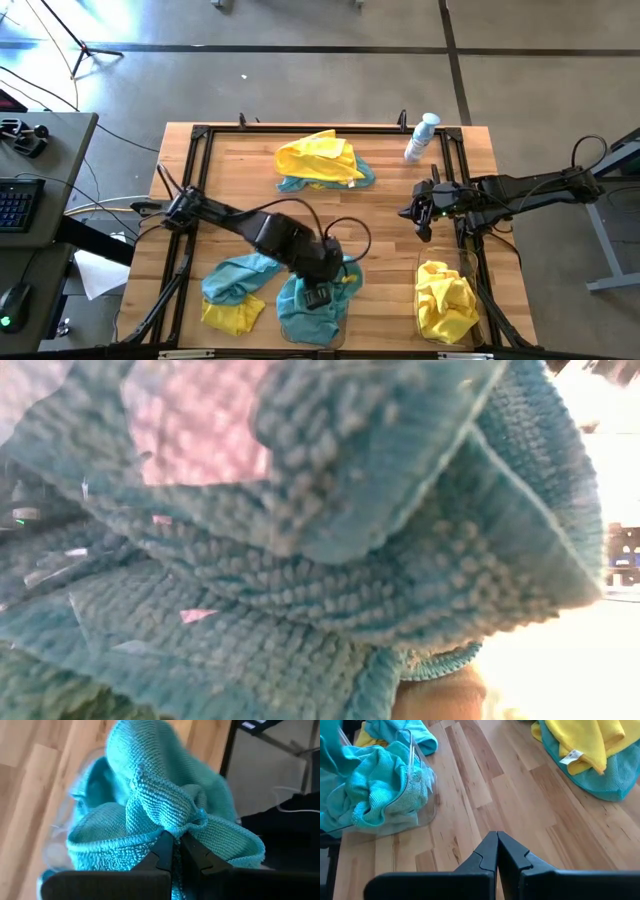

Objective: Sort microfiber towel by color & place in baskets
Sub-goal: Put the blue towel into the left transparent bin

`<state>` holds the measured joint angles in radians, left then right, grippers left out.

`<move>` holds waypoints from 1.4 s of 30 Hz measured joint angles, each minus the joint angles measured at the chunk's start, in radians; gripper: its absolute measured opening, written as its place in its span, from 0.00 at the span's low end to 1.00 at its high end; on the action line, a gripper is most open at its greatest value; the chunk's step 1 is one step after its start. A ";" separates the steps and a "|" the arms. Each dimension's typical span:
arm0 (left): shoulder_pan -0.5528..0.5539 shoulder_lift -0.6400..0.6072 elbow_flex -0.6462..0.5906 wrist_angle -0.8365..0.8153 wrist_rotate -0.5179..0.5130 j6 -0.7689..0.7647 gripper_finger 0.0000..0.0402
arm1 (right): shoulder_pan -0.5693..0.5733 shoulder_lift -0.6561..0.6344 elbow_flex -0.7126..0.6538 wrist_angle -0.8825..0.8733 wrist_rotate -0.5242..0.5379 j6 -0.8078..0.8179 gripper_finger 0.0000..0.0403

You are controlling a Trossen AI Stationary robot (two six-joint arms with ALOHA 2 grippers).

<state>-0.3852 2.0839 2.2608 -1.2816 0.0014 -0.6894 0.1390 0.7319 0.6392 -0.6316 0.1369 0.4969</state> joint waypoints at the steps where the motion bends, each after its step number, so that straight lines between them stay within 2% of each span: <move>1: 0.006 0.002 0.000 -0.002 0.012 0.015 0.00 | 0.000 0.000 0.000 0.000 -0.005 0.000 0.00; 7: 0.020 0.036 0.001 -0.007 0.048 0.051 0.00 | 0.000 0.000 0.000 -0.008 -0.019 0.022 0.00; 12: 0.016 0.148 0.001 -0.007 0.125 0.077 0.00 | 0.000 0.000 0.000 -0.016 -0.025 0.026 0.00; 15: 0.017 0.231 0.001 -0.022 0.127 0.046 0.00 | 0.000 0.000 0.000 -0.016 -0.036 0.045 0.00; 19: 0.012 0.328 0.001 -0.011 0.066 0.006 0.00 | 0.000 0.000 0.000 -0.017 -0.042 0.048 0.00; 25: 0.009 0.420 0.007 0.007 0.093 -0.059 0.03 | 0.000 0.000 0.000 -0.023 -0.043 0.073 0.00; 29: 0.008 0.427 0.006 0.006 0.084 -0.107 0.08 | 0.001 0.000 0.000 -0.024 -0.043 0.083 0.00; 42: 0.003 0.288 -0.002 -0.003 -0.056 -0.148 0.28 | 0.002 0.000 0.000 -0.025 -0.043 0.090 0.00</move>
<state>-0.3819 2.3715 2.2585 -1.2846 -0.0544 -0.8372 0.1413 0.7319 0.6395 -0.6563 0.0940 0.5873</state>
